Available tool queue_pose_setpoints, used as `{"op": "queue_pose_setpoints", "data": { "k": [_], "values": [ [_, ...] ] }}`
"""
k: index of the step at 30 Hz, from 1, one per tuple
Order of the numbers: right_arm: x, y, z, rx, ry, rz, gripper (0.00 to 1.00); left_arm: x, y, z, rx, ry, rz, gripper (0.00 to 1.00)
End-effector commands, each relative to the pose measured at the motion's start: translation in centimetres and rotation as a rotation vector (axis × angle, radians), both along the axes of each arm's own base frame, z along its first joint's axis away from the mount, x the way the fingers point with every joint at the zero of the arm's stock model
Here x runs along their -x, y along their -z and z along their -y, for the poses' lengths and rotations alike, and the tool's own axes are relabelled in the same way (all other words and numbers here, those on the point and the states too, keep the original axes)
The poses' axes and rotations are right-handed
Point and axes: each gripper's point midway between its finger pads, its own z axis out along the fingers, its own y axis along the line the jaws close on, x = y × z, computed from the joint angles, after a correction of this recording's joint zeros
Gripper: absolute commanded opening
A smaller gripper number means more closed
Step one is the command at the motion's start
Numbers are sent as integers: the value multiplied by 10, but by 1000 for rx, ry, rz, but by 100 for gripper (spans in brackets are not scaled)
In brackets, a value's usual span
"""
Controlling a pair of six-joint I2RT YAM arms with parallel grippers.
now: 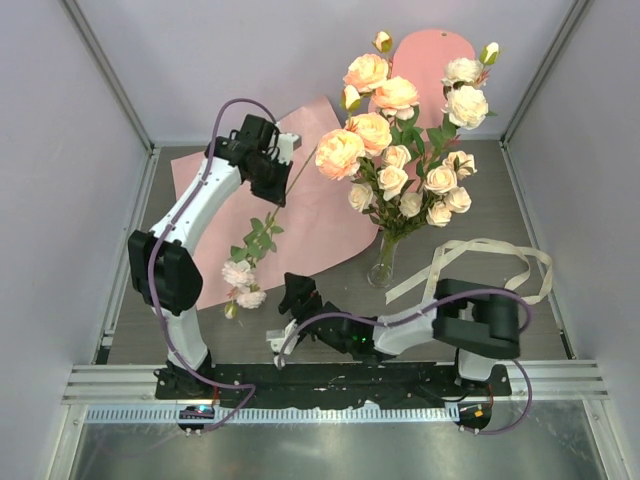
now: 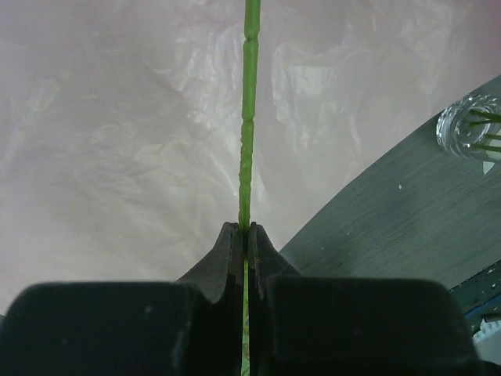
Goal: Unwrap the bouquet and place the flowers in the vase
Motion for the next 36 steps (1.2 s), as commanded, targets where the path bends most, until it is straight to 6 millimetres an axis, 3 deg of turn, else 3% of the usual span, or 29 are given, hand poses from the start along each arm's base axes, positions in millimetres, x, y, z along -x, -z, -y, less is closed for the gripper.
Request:
{"op": "queue_pose_setpoints", "data": {
  "k": [1,2,3,6,21,26,36],
  "values": [
    [-40,-101,-26,-235,35,306,93,12,-15,2,33,38,17,0],
    [-52,-110,-29,-246,58,328,92,13,-15,4,37,44,16,0],
    [-56,-101,-35,-223,50,334,92,14,-15,5,39,48,12,0],
    [-73,-106,-41,-208,67,377,90,14,-15,4,34,46,4,0],
    [-104,-93,-68,-134,5,448,81,20,-25,11,80,68,4,0],
    [-110,-89,-74,-137,-13,463,67,22,-26,11,66,73,18,0],
    [-132,-86,-77,-133,-32,457,66,26,-30,14,68,93,29,0]
  ]
}}
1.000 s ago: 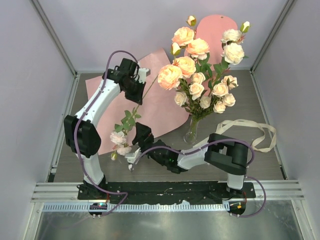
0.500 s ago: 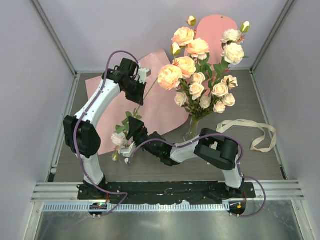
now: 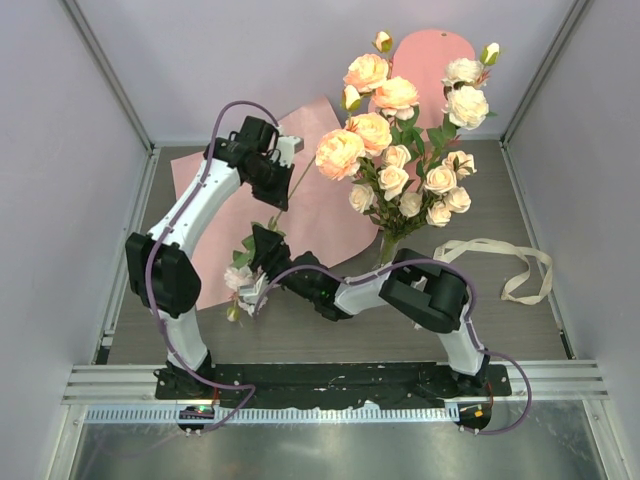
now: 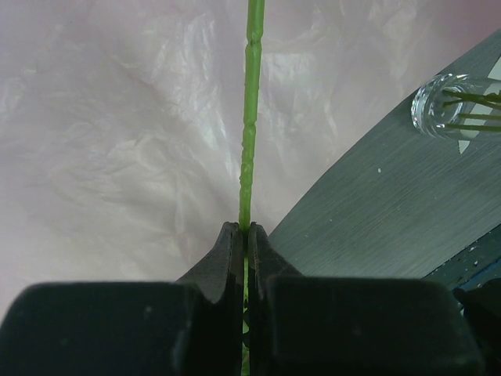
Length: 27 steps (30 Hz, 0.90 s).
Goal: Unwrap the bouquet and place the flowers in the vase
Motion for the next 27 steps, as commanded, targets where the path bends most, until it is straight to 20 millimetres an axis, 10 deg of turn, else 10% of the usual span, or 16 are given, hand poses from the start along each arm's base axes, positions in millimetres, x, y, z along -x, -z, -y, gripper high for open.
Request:
{"op": "queue_pose_setpoints", "data": {
  "k": [1,8,12,16,27],
  "values": [
    [-9,-36,-7,-112,-25,67,62,9,-29,3,27,34,71,0],
    [-4,-45,-9,-146,-35,79,18,12,-44,4,45,33,92,3],
    [6,-58,-3,-193,-49,72,7,16,-81,-7,52,-2,204,35],
    [15,-64,3,-230,-55,33,1,9,-120,-41,19,-122,411,68],
    [87,-122,19,-546,-106,-302,1,-1,-190,-187,-25,-732,798,79]
  ]
}}
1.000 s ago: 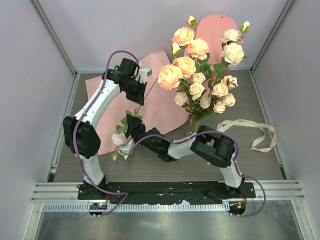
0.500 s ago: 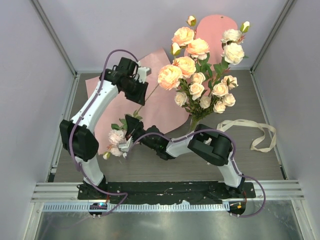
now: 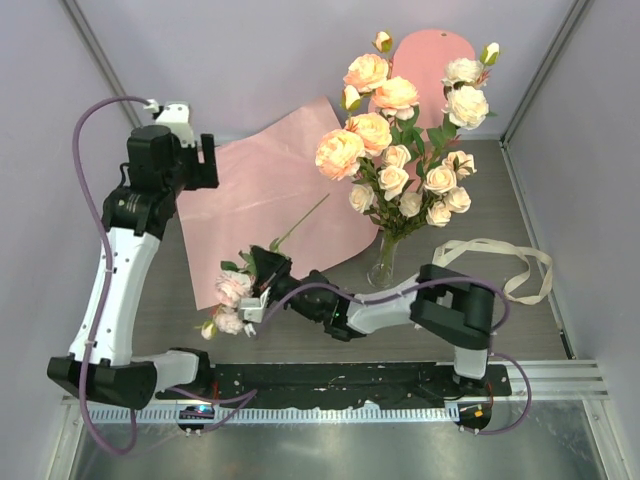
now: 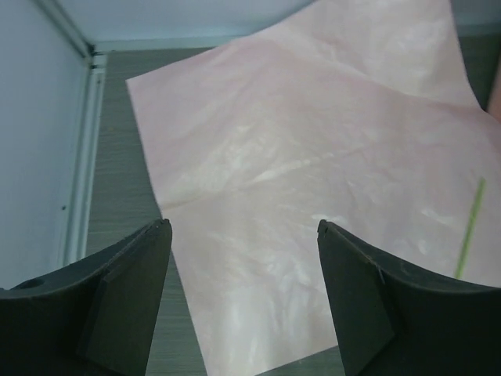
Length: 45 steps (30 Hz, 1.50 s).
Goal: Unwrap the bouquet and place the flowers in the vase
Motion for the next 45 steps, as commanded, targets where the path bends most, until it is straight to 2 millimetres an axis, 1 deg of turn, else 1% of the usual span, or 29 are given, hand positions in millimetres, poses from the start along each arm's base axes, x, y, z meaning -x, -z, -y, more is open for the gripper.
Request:
{"op": "queue_pose_setpoints", "data": {
  "k": [1,2,3,4,5,6,7,8,9,10,11,12,13,14,15,16,18,19,20,21,22,24,25,29,33,37,38,41,45],
  "values": [
    [44,-126,33,-439,-69,-209,1,-12,-31,-47,12,-236,166,79],
    [51,-133,36,-509,-92,-325,1,-13,-28,-50,18,-247,157,79],
    [58,-131,38,-494,-99,-410,1,-19,-22,-49,28,-240,138,79],
    [64,-143,43,-533,-117,-469,1,-20,-20,-55,37,-252,125,79],
    [72,-171,59,-599,-153,-514,1,-23,-17,-55,50,-251,115,79],
    [80,-159,59,-584,-164,-665,1,-27,-12,-55,69,-247,98,78],
    [85,-172,65,-605,-185,-717,1,-30,-10,-55,89,-234,91,78],
    [93,-196,83,-653,-217,-763,1,-32,-9,-54,102,-227,84,78],
    [99,-185,87,-635,-195,-886,1,-35,-5,-53,118,-220,75,78],
    [104,-207,98,-689,-211,-939,1,-36,-4,-47,131,-190,65,78],
    [104,-216,108,-728,-196,-987,1,-36,-3,-44,142,-175,58,78],
    [102,-219,130,-749,-137,-1023,1,-38,0,-40,152,-161,47,77],
    [105,-236,142,-802,-144,-1065,1,-41,3,-35,169,-143,34,77],
    [106,-243,152,-817,-136,-1073,1,-43,4,-27,190,-101,25,77],
    [108,-240,169,-801,-91,-1092,1,-43,5,-23,203,-80,20,76],
    [109,-252,181,-839,-92,-1109,1,-45,7,-20,212,-68,13,76],
    [109,-255,200,-853,-55,-1123,1,-47,12,-13,230,-34,-4,76],
    [109,-268,216,-892,-53,-1117,1,-48,14,-10,234,-25,-10,76],
    [108,-272,225,-915,-37,-1121,1,-50,17,-8,240,-17,-23,76],
    [107,-268,232,-901,-3,-1123,1,-51,20,-5,246,-3,-31,76],
    [106,-279,245,-937,12,-1111,1,-51,21,-3,249,6,-40,76],
    [103,-277,255,-917,58,-1097,1,-53,25,1,254,18,-54,76],
    [102,-285,263,-933,68,-1084,1,-53,26,4,255,27,-57,76],
    [87,-293,289,-994,187,-992,1,-53,27,8,255,38,-63,76],
    [74,-303,305,-1020,278,-879,1,-51,27,11,255,45,-64,76],
    [69,-312,309,-1064,280,-823,1,-51,26,14,255,55,-60,76],
    [69,-318,310,-1098,264,-813,1,-50,24,14,256,57,-57,75],
    [67,-322,308,-1129,251,-790,1,-50,25,15,253,61,-57,75],
    [64,-318,293,-1110,248,-780,1,-49,24,17,249,70,-56,75]
  ]
}}
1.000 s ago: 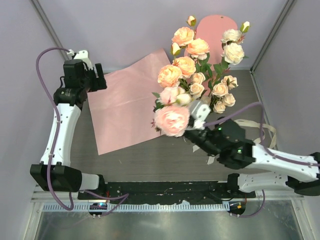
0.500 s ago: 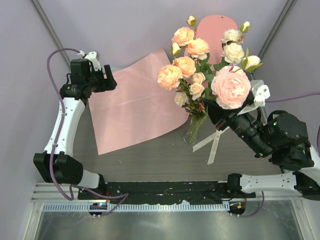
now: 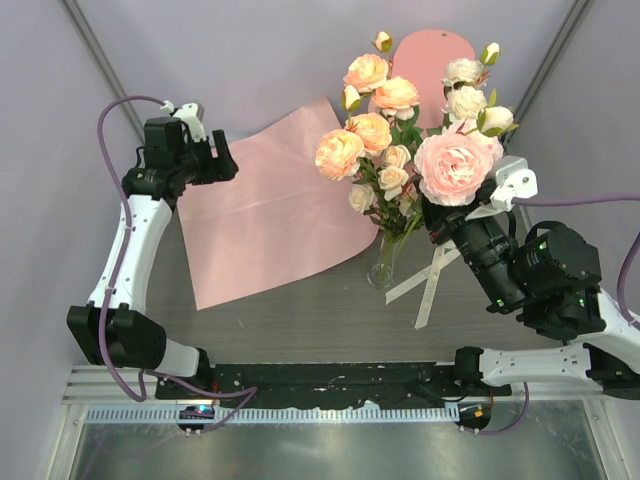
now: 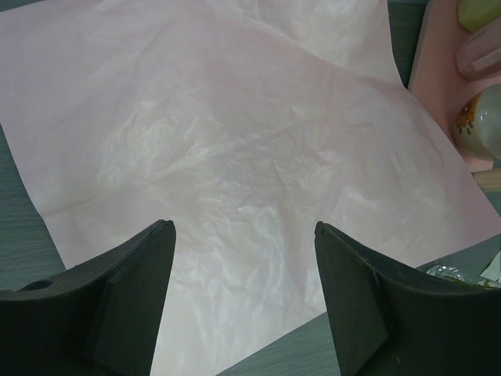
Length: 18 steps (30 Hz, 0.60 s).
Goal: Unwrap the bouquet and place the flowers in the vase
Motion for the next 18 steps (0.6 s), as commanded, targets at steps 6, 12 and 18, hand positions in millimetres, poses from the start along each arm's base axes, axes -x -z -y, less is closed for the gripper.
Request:
{"op": "queue_pose_setpoints", "data": {
  "k": [6,12,18],
  "values": [
    [-5,-4,-17,-39,10,84,1,-2,-36,8,10,34,107,75],
    [-12,5,-25,4,61,127,1,-2,-35,10,14,44,104,75],
    [-13,-2,-20,-13,87,153,1,-1,-35,11,16,48,104,75]
  ]
}}
